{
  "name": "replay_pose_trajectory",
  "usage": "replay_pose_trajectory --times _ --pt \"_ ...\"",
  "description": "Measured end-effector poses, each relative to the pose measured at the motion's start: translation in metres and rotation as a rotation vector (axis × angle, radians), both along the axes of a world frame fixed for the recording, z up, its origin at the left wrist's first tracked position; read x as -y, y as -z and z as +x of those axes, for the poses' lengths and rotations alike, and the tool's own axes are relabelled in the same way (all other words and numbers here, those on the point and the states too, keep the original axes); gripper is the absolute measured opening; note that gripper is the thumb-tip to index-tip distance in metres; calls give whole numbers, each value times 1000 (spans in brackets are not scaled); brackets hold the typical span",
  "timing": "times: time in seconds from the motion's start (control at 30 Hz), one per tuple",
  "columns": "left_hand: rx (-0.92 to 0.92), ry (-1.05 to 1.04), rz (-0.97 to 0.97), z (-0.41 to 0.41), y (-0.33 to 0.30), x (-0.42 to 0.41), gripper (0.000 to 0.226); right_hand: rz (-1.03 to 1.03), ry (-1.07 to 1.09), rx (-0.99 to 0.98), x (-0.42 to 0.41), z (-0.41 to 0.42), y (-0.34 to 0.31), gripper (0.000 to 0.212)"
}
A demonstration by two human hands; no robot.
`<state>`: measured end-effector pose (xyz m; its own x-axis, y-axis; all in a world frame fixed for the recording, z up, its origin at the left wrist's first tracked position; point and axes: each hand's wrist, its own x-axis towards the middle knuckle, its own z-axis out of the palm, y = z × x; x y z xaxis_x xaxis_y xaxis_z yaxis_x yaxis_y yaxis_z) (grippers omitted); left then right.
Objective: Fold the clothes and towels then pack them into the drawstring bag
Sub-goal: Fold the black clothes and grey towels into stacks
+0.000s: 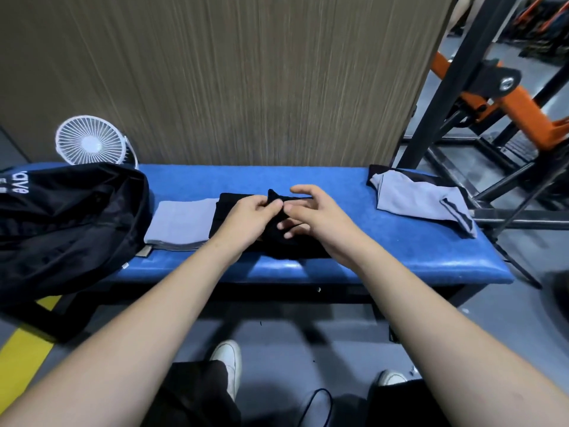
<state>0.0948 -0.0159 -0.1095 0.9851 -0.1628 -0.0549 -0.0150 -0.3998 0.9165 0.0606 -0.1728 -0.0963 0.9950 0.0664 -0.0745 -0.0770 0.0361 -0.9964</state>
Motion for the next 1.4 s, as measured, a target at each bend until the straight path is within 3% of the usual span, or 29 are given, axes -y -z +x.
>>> replay_pose_trajectory --times 0.07,0.17,0.27,0.43,0.53,0.63,0.77,0.93,1.0,1.17,1.3,1.4 --pt "-7 -2 -54 0 1 0 24 34 86 53 9 -1 -4 32" --pt "23 -54 -64 0 -1 1 48 -321 306 149 33 1 -1 23" --pt "75 -17 -125 -2 -9 4 50 -511 264 88 53 -3 6 32" --pt "63 50 -258 -5 -16 14 37 -292 153 29 58 -10 8 61" --pt "52 74 -331 -6 -18 20 35 -16 145 81 59 -8 2 57" --pt "78 50 -307 -3 -17 26 32 69 191 118 64 -4 -1 49" --pt "87 12 -97 -1 -14 30 38 -169 244 80 66 5 11 33" --pt "150 50 374 1 -4 33 43 -829 84 101 68 12 29 36" --pt "177 38 392 -1 -3 35 41 -905 89 109 67 11 27 38" --pt "550 40 635 -6 0 38 50 -1151 219 261 67 10 28 49" --pt "446 238 930 -4 15 41 58 -1206 -1 180 69 9 40 60" --pt "364 307 1023 -2 23 37 61 -1200 -124 82 69 8 53 64"
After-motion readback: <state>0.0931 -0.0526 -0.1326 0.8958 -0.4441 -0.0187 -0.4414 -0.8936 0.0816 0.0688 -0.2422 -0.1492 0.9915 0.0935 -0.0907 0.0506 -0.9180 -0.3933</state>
